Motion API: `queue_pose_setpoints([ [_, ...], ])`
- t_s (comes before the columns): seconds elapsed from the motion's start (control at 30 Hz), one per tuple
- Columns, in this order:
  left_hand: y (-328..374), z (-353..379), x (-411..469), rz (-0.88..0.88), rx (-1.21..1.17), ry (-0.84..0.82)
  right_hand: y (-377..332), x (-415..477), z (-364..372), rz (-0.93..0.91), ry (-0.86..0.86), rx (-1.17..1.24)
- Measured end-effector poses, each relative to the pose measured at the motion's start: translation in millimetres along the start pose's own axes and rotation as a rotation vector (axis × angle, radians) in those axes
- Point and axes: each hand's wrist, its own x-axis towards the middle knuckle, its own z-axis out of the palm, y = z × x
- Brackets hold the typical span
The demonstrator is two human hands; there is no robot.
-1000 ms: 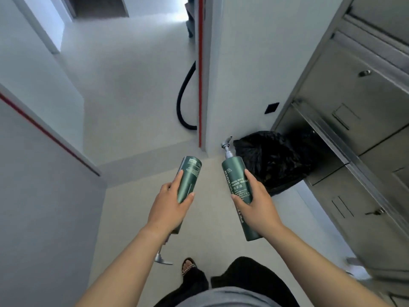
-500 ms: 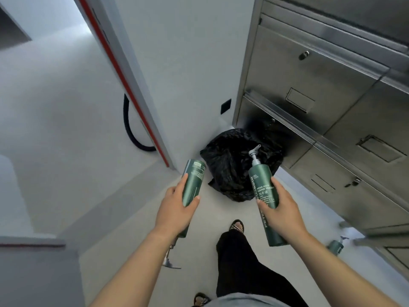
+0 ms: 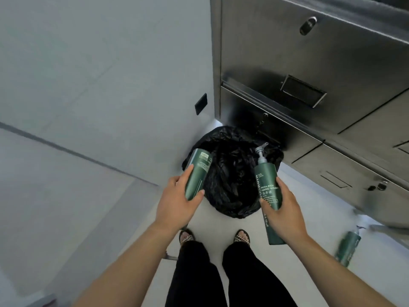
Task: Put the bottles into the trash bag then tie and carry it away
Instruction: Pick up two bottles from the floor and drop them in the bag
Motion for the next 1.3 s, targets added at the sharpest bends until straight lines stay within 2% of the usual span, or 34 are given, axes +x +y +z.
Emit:
queue_pose_setpoints([
  [0.37,-92.5,154.8,212.9,0.109,-0.036,-0.163,95.6,146.0,183.2,0.166,0.201,0.143],
  [0.57,-128.4,245.0,272.1,0.093,-0.160,-0.204,167.2,205.2,253.7,0.253,0.244,0.248],
  [0.7,-153.0,287.3,284.1,0.014,-0.282,-0.243,208.6,238.5,284.0,0.295,0.225,0.242],
  [0.87,-170.1,304.6,286.5,-0.071,-0.281,-0.277,232.4,255.8,291.7,0.248,0.074,0.010],
  [1.07,-160.3,307.9,280.0,-0.065,-0.202,-0.305,235.5,235.0,265.5,0.183,0.075,-0.029],
  [1.3,-132.2,320.5,270.4,0.107,0.023,-0.390,225.9,203.4,233.1,0.117,0.079,-0.039],
])
